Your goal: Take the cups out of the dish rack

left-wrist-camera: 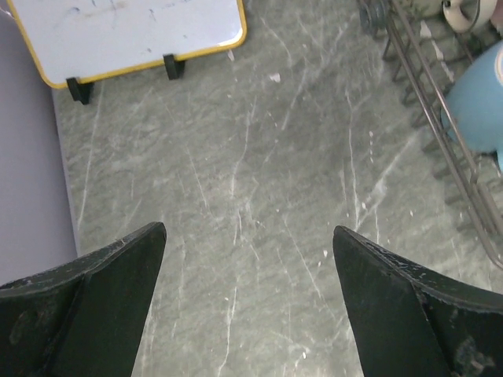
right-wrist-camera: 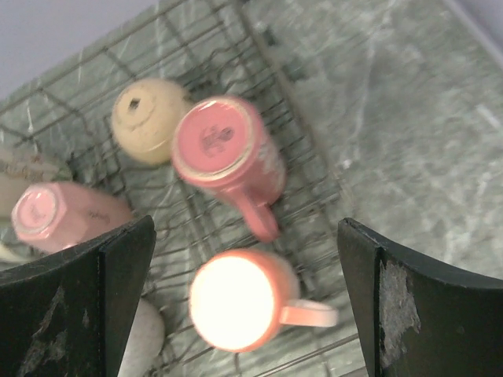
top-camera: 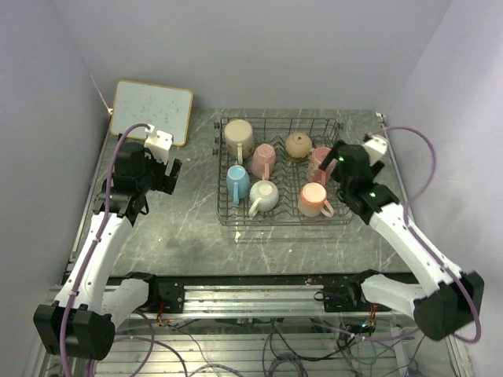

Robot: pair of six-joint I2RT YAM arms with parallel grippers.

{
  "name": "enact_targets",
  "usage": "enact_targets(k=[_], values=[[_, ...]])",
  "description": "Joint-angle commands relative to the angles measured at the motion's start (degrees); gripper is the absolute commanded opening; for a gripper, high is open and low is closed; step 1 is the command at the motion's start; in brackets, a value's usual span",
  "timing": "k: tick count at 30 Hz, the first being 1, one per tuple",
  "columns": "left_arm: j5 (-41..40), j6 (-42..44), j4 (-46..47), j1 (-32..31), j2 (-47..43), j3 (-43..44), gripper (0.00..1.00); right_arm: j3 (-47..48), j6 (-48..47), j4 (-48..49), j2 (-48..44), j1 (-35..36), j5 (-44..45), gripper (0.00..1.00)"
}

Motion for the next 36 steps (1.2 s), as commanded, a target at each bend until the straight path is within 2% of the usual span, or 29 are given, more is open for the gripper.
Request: enact_targets(k=[1,5,8,12,17,20,29,36], values=[[4.28,2.41,-7.27,0.88,0.38,2.08,0.99,7.79,8.7,-11.92,9.19,9.14,4.57,1.0],[5.81,2.83,-8.82,1.23,0.12,1.7,0.99,13.35,13.56,-15.0,15.48,18.47,6.69,0.99],[3.89,2.3,-8.6,1.63,1.51,1.78,0.99,17.2,18.24,-17.6,21.12,23.95,5.87,0.95],[3.31,1.69,-8.39,2.84,2.92,2.24,0.99,21.2,23.44,-19.14,28.77,29.45,3.95,0.91],[4.57,1.63,-8.96,3.37,3.13,2.76,0.99,23.87,25.46,-17.03,37.07,33.89,1.74,0.83],[5.24,1.8,-9.74,3.75,3.09,3.25,1.0,26.12,26.84,-17.97,41.74,34.77,1.93,0.78],[6.08,2.53,-11.08,4.65,1.69,2.88,0.99,27.11,25.53,-15.23,48.28,34.94,2.21,0.58],[6.48,3.97,-12.44,4.7,1.3,2.64,0.98,26.59,28.14,-16.54,49.22,34.87,3.35,0.54]])
